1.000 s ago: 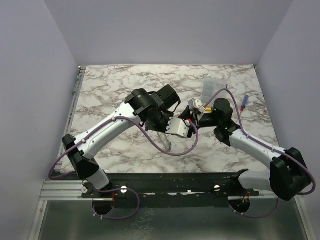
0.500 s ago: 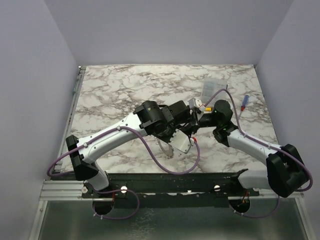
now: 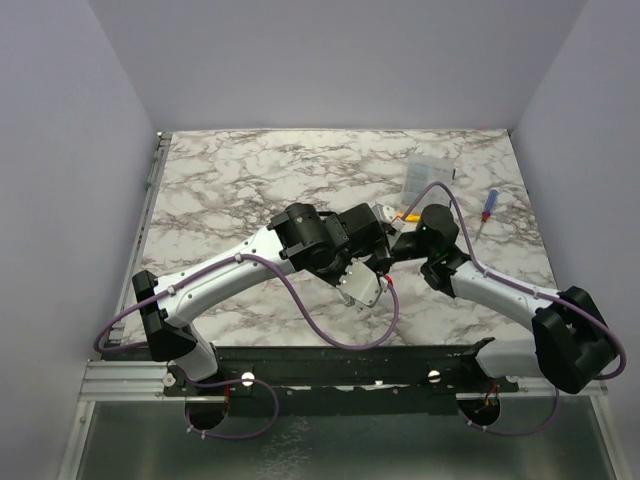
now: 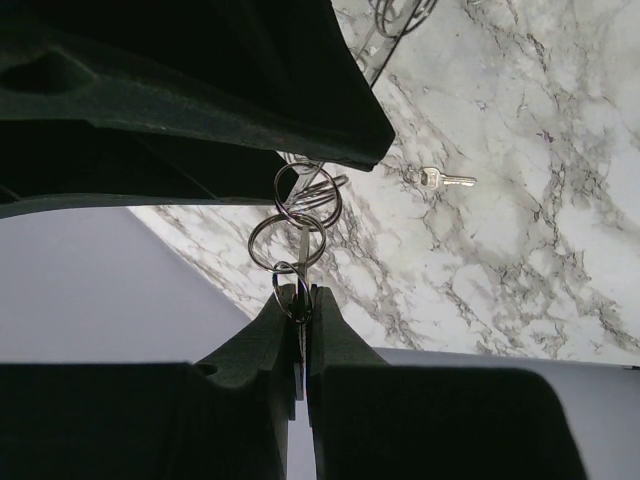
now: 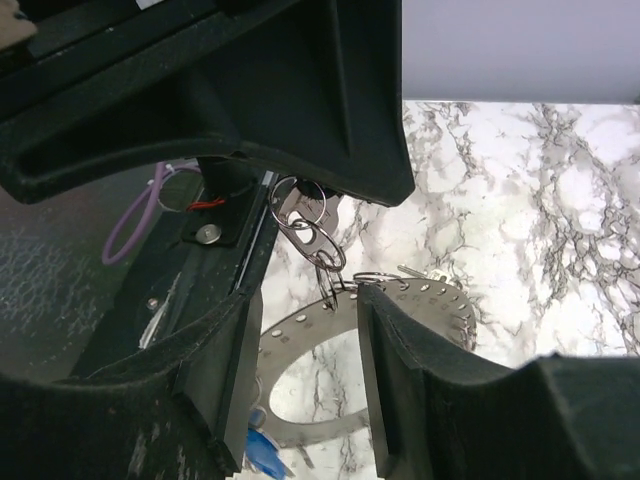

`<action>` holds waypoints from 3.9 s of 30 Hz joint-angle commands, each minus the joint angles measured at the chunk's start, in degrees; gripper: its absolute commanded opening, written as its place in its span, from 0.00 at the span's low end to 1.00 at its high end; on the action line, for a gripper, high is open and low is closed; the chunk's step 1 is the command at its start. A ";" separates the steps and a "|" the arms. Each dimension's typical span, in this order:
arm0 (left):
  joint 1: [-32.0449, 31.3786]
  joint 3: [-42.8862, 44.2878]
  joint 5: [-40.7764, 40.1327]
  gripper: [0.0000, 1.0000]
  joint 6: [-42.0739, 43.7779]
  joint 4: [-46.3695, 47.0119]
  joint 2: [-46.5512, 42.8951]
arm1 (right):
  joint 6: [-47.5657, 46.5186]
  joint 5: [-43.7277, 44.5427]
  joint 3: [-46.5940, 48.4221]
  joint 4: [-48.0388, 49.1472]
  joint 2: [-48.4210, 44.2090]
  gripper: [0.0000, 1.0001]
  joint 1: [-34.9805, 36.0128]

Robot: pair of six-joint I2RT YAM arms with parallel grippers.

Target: Remove the keys from the keyring

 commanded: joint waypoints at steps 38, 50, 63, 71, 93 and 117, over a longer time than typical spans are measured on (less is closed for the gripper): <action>6.76 -5.15 2.41 0.00 0.51 2.32 -6.21 | 8.95 0.41 -2.28 10.22 -0.23 0.03 -2.51; 5.81 -2.67 5.70 0.00 4.11 2.13 -5.28 | 6.73 -1.19 1.40 7.12 0.11 0.47 -2.49; 4.03 -1.43 7.30 0.00 5.05 2.13 -4.45 | 8.45 0.09 2.27 10.20 1.80 0.56 -0.93; 2.80 -0.60 7.08 0.00 4.70 2.06 -3.81 | 8.70 0.80 3.02 10.08 2.44 0.59 0.38; 2.92 0.19 6.21 0.00 1.82 1.98 -5.27 | 3.10 3.81 2.79 1.97 1.64 0.05 1.74; 19.89 -20.51 32.37 0.00 -11.56 18.32 -16.39 | 18.71 2.43 2.16 19.69 0.71 0.01 -0.10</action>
